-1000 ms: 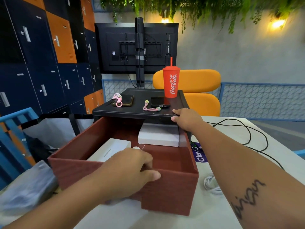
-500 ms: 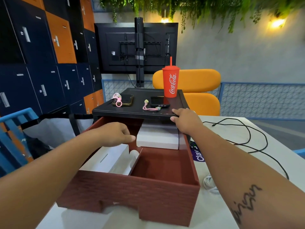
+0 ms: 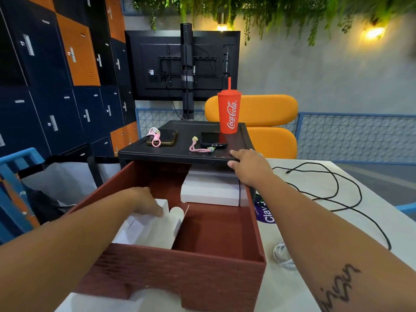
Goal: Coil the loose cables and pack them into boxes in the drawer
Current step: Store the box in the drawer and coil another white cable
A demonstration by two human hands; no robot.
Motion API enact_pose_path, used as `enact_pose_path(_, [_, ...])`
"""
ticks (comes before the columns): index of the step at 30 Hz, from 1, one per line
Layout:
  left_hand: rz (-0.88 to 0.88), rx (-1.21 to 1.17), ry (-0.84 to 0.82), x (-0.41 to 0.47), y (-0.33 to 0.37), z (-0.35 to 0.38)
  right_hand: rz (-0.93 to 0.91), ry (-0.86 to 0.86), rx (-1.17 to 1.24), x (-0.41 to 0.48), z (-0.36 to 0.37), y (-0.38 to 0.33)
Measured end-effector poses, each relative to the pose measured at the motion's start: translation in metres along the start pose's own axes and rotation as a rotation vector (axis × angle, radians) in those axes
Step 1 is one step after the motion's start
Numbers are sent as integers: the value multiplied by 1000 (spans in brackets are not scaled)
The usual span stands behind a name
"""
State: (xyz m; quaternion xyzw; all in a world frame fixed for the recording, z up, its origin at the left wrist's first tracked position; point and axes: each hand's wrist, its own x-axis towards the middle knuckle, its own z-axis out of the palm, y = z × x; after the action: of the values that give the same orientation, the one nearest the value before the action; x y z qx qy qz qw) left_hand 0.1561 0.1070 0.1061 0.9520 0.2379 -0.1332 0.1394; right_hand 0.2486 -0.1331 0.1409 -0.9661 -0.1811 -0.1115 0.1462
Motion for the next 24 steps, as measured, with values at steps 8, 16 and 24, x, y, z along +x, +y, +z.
enact_pose_path(8, [130, -376, 300, -32, 9, -32, -45, -8, 157, -6, -5, 10])
enact_pose_path(16, [466, -1205, 581, -117, 33, -51, -222, 33, 1018, -119, -46, -3])
enact_pose_path(24, [472, -1674, 285, -195, 93, -8, -253, 301, 1204, -201, -50, 6])
